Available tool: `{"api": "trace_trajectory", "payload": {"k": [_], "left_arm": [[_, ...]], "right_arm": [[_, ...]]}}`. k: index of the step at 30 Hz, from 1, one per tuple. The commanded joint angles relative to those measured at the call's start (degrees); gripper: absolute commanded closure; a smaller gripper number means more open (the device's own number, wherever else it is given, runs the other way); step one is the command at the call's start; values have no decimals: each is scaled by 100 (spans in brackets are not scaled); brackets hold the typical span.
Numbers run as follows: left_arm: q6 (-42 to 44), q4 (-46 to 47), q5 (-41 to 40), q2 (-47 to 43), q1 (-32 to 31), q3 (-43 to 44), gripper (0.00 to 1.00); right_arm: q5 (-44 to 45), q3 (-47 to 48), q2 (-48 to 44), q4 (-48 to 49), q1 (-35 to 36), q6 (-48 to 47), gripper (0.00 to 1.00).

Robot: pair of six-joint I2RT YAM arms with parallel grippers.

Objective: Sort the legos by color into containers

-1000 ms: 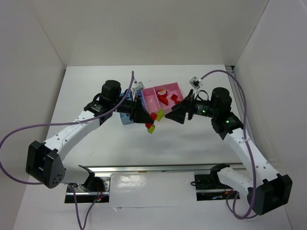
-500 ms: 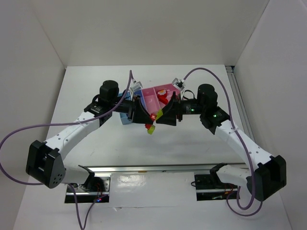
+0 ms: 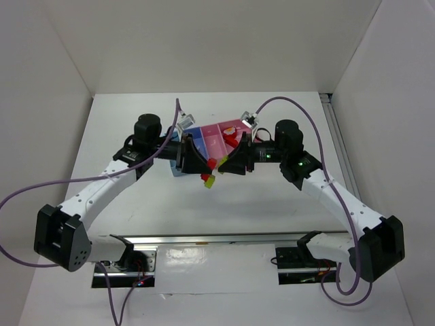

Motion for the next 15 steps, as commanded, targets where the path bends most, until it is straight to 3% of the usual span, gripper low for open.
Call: {"api": "trace_trajectory", "payload": {"k": [1, 7, 11, 12, 15], "left_arm": [[-73, 247, -174, -400, 434, -60, 100], [-92, -339, -1148, -751, 865, -236, 100], [-328, -788, -2256, -814, 997, -157, 100], [-529, -920, -2841, -814, 997, -79, 100], [-934, -1526, -4002, -927, 997, 71, 100]], "right_arm": [[130, 229, -157, -173, -34, -231, 80], [823, 229, 36, -287, -96, -64, 80], [2666, 781, 615, -979, 219, -28, 77], [3627, 1140, 782, -1129, 342, -81, 77], [4802, 1537, 1389, -1184, 581, -81, 77]]}}
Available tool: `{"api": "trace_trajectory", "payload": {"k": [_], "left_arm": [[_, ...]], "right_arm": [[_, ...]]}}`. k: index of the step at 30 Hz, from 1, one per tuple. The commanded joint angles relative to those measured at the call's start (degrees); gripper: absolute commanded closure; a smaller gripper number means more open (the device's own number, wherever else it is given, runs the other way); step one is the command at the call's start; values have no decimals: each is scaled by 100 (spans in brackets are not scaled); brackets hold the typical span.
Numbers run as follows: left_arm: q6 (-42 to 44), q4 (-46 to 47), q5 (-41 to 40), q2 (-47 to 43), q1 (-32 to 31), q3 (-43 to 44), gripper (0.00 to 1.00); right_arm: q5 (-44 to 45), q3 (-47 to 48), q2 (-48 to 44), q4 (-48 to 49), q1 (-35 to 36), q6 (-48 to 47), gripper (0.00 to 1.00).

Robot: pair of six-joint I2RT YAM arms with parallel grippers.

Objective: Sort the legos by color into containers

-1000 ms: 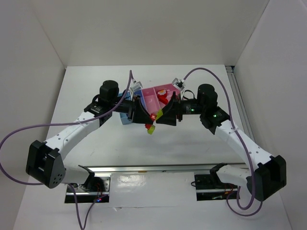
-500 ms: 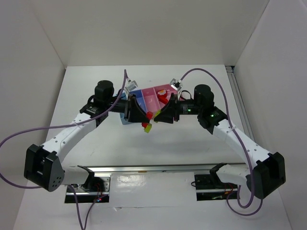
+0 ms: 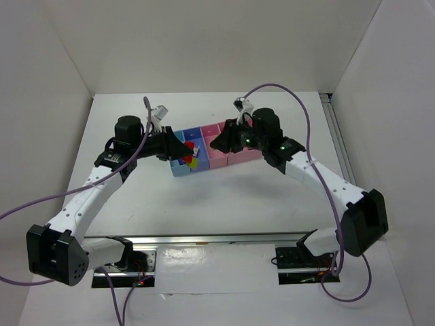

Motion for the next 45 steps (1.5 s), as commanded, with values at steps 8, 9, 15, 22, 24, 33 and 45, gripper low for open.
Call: {"api": "trace_trajectory", "payload": {"k": [8, 9, 15, 22, 24, 33, 45], "left_arm": [[-729, -1229, -2683, -690, -70, 323, 100], [-816, -1281, -2815, -795, -70, 323, 100], [-922, -1404, -3010, -866, -70, 323, 100], [-922, -1405, -2878, -699, -123, 376, 100], [-922, -1352, -2817, -629, -123, 376, 100], [34, -1212, -1044, 179, -105, 964, 100], [-614, 1150, 2367, 760, 325, 412, 100]], "right_arm": [[3022, 1601, 2267, -406, 240, -472, 77], [3022, 1706, 2392, -406, 240, -525, 77], [3084, 2120, 3104, -467, 240, -631, 75], [3198, 2314, 3194, -608, 240, -736, 24], [3268, 2209, 3018, -608, 240, -789, 24], [136, 30, 418, 516, -216, -604, 23], [-3428, -306, -148, 1080, -279, -428, 0]]}}
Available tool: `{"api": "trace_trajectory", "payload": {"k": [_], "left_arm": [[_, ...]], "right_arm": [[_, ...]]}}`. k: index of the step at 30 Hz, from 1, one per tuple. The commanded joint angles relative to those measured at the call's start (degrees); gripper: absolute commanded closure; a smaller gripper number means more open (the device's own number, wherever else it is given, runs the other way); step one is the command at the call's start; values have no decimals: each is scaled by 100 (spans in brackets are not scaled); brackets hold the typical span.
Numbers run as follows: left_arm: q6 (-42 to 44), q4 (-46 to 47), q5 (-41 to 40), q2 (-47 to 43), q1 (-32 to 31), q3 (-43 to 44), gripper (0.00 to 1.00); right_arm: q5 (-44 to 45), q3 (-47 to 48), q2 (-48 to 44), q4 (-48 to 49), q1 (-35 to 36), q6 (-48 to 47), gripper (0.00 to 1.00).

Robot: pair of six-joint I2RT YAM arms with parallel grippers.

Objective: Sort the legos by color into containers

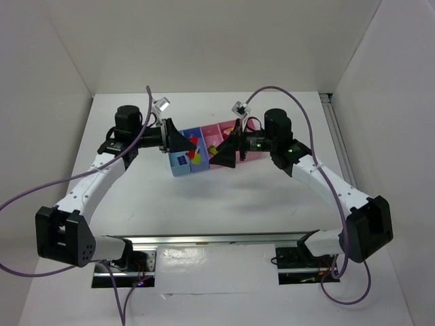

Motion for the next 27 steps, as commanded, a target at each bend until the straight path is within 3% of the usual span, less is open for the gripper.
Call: {"api": "trace_trajectory", "payload": {"k": [1, 11, 16, 27], "left_arm": [[-459, 1527, 1437, 12, 19, -170, 100], [-637, 1961, 1509, 65, -86, -258, 100], [-505, 1733, 1509, 65, -191, -153, 100], [-505, 1733, 1509, 12, -192, -205, 100]], "right_arm": [[-1047, 155, 52, 308, 58, -87, 0], [-862, 543, 685, 167, 445, -246, 0], [-862, 543, 790, 675, 497, 17, 0], [-985, 605, 1028, 1204, 497, 518, 39]]}}
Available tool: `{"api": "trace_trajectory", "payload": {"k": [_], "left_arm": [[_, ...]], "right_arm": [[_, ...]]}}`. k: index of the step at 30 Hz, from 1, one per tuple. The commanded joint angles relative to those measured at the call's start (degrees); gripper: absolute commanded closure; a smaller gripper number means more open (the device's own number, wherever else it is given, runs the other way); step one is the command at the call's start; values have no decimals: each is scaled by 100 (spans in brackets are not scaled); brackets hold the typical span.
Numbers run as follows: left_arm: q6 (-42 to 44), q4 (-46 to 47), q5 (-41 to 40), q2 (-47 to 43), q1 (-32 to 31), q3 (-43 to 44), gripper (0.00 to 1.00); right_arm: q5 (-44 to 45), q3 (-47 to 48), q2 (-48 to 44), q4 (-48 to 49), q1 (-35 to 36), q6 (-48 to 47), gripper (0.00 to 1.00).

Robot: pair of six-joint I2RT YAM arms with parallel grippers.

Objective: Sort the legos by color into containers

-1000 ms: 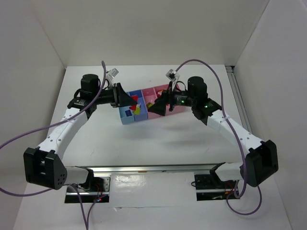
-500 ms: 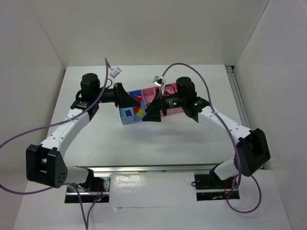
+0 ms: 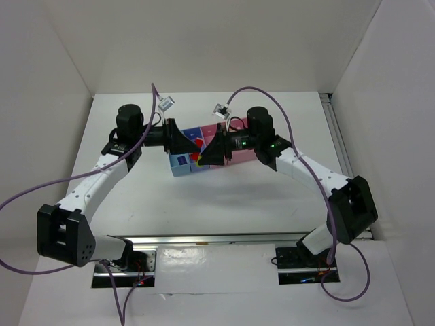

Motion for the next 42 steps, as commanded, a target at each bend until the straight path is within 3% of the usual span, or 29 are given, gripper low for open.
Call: {"api": "trace_trajectory", "payload": {"k": [1, 4, 6, 7, 10, 16, 21, 24, 27, 34, 36, 38, 42], "left_arm": [[35, 273, 191, -42, -17, 18, 100], [35, 326, 191, -42, -17, 18, 100], [-18, 378, 191, 10, -17, 18, 100], [-18, 378, 191, 11, -17, 18, 100], [-79, 378, 191, -59, 158, 18, 100], [184, -560, -343, -297, 809, 193, 100], [395, -1676, -1983, -350, 924, 439, 100], [335, -1986, -2829, -542, 862, 335, 100], [281, -2135, -3270, -806, 862, 212, 100], [352, -2311, -3324, -886, 748, 158, 100], [352, -2311, -3324, -886, 695, 158, 100], [352, -2311, -3385, -886, 581, 158, 100], [404, -2311, -3517, -834, 449, 263, 100]], "right_arm": [[-159, 209, 68, 478, 54, 140, 42], [-220, 157, 68, 628, 54, 210, 61], [-46, 278, 68, 305, 54, 89, 77], [42, 332, 68, 67, 54, -43, 81], [569, 315, 121, -725, -42, -361, 86], [1526, -134, -72, -1023, -403, -247, 87], [4729, 497, 287, -1745, -114, 69, 87], [5445, 840, 797, -1798, 0, 175, 87], [6061, 1122, 1307, -1921, 62, 175, 84], [6319, 2045, 2344, -2096, 62, 44, 78], [6319, 2282, 2599, -2159, 62, -61, 61], [6319, 2345, 2661, -2228, 62, -62, 37], [6450, 2398, 2311, -2229, 62, -193, 20]]}}
